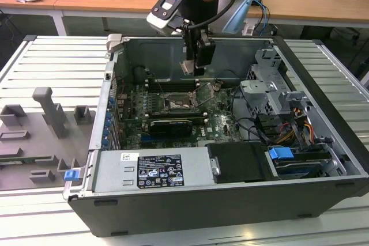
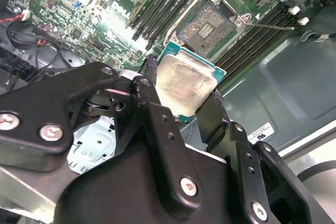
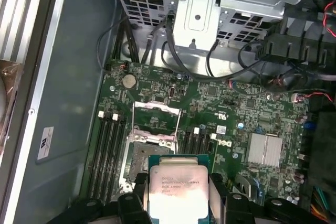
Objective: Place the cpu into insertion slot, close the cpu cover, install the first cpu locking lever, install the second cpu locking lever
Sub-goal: 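Place the cpu into insertion slot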
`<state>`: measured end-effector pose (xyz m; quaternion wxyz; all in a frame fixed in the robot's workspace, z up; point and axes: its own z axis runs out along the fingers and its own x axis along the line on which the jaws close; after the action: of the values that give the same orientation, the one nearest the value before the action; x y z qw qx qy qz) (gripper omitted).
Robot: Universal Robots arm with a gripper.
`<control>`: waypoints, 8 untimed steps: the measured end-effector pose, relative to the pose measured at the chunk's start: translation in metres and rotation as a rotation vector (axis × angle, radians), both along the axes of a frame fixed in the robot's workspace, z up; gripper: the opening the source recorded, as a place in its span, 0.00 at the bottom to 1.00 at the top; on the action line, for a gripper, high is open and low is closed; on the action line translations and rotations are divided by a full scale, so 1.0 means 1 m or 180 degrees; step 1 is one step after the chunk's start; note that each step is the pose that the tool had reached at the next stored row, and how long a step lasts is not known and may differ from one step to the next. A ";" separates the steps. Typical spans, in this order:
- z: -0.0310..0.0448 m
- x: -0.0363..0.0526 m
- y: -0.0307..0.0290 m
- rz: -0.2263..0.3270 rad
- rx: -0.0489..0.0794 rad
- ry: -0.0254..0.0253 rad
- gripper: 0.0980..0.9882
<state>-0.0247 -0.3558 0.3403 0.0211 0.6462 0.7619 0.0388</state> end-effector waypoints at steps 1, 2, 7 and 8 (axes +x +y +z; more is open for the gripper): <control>-0.0004 0.0000 0.0000 -0.0055 0.0000 0.0000 0.50; -0.0008 0.0000 0.0000 -0.0094 0.0000 0.0000 0.50; -0.0031 -0.0013 0.0002 -0.0207 0.0000 0.0000 0.50; -0.0037 -0.0021 0.0002 -0.0224 0.0000 0.0000 0.50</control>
<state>-0.0268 -0.3556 0.3365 0.0225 0.6725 0.7388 0.0380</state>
